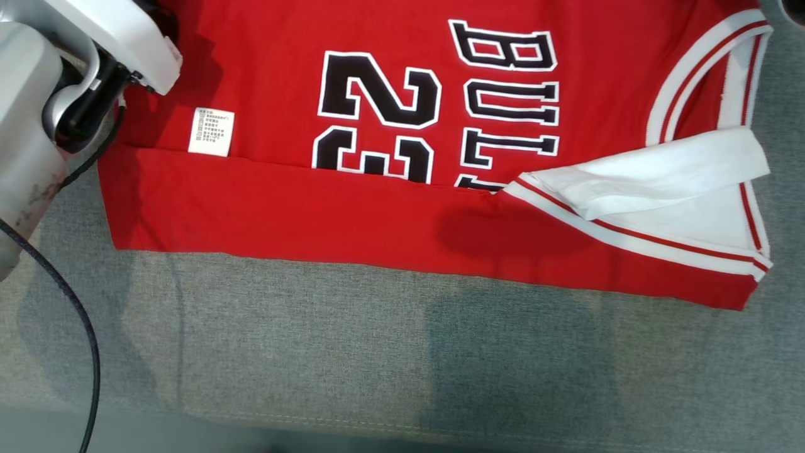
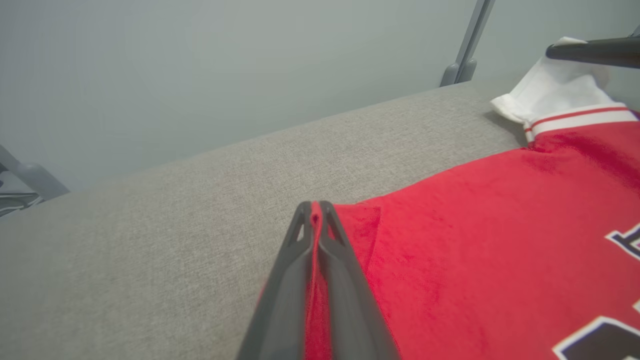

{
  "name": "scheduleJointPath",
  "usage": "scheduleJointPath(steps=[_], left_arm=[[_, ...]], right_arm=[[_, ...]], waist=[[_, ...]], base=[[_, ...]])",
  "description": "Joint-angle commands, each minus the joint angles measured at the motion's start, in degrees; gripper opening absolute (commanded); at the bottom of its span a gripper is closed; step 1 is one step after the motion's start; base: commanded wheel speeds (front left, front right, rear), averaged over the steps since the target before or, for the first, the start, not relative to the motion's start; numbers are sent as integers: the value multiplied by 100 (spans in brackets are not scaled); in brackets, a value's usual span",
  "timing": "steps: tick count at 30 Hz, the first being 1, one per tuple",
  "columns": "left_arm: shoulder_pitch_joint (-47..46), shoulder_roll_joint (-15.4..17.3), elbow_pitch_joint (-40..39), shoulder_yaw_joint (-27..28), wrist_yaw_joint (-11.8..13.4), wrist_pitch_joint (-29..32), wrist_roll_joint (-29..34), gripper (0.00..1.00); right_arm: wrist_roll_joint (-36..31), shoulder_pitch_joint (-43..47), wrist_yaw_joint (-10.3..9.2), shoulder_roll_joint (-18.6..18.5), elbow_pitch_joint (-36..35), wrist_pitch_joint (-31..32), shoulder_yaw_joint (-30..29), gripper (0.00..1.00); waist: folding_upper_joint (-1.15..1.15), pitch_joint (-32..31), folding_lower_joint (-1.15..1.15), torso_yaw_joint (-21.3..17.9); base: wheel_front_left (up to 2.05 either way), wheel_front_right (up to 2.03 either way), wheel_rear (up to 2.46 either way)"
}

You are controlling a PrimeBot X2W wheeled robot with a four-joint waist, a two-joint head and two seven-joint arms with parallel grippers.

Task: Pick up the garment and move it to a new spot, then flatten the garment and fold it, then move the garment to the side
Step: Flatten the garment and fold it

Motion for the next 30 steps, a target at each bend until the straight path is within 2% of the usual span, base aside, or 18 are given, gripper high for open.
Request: scheduleJointPath(steps=[1,10,21,30], left_arm=[[-74,338,-3,213,-23,-60,-54,0],[308,529,10,246,-23,-75,-377,0],[987,663,86,223,-23,-76,-703,0],[1543,922,107,-316,-23,-76,-957,0]], right_arm=[[94,210,0,-20,-208,-55,25,0],[1021,745,0,-696,-1408,52,559,0],[1999,1391,0,-1623,-2922,297,1501,0],[2667,1817,0,-2100,-3829,477,2096,0]], waist=[[0,-74,0,-61],[0,-444,0,-311],[0,-913,0,-467],[0,-1280,0,-671]], base=[[0,0,0],[0,0,0],[0,0,0],[0,0,0]])
